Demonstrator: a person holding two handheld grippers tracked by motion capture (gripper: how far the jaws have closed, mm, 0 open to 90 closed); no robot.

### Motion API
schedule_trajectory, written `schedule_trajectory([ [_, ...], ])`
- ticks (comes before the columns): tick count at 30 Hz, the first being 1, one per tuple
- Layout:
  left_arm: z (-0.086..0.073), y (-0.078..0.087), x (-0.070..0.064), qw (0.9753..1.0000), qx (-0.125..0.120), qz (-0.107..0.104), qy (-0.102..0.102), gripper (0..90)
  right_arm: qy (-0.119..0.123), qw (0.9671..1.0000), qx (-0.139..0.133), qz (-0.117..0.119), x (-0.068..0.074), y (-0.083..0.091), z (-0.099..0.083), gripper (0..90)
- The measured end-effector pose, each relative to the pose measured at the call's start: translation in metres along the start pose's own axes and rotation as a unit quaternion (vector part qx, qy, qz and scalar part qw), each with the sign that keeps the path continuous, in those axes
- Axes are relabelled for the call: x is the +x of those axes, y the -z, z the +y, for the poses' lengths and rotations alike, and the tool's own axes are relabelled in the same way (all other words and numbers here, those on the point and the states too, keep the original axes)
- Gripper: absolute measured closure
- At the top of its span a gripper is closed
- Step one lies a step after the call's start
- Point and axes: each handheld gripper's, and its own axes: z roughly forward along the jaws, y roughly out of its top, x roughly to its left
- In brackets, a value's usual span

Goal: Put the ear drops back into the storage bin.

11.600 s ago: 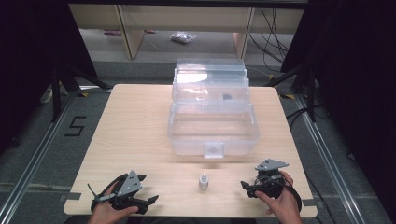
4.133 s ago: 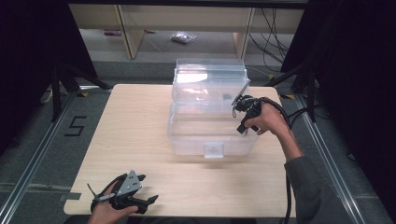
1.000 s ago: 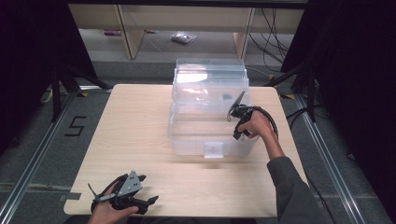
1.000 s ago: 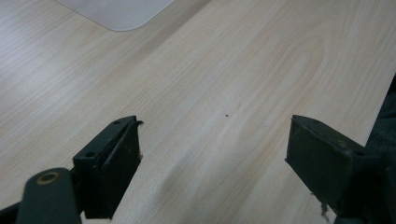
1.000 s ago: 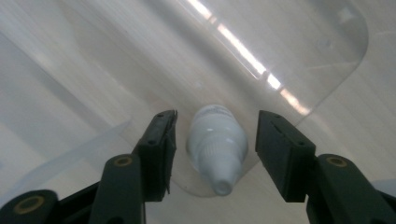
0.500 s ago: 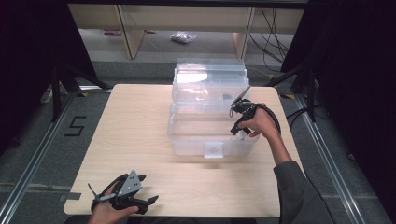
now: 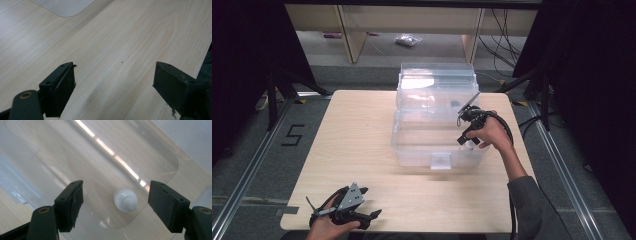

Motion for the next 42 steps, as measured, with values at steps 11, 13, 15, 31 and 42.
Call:
schedule_trajectory([
  [11,0.001,0.001,0.000,1.0000,-0.003,-0.003,-0.004,17.2,0.002,1.0000,-0.002,0.005,0.003,0.003,0.001,28.4],
  [13,0.000,0.001,0.000,1.0000,-0.003,-0.003,-0.002,17.1,-0.001,0.9999,-0.009,0.005,0.004,0.005,0.000,28.1],
  [15,0.000,0.000,0.001,1.0000,0.000,0.000,-0.009,17.1,0.005,0.9999,-0.012,0.005,0.005,0.008,-0.001,28.1],
  [31,0.001,0.001,0.000,1.0000,-0.005,0.000,-0.004,17.2,0.010,0.9988,-0.046,0.015,0.020,0.022,-0.008,26.1],
  [42,0.000,0.001,0.000,1.0000,-0.006,0.000,0.002,17.1,0.017,0.9974,-0.068,0.016,0.028,0.025,-0.012,23.0],
])
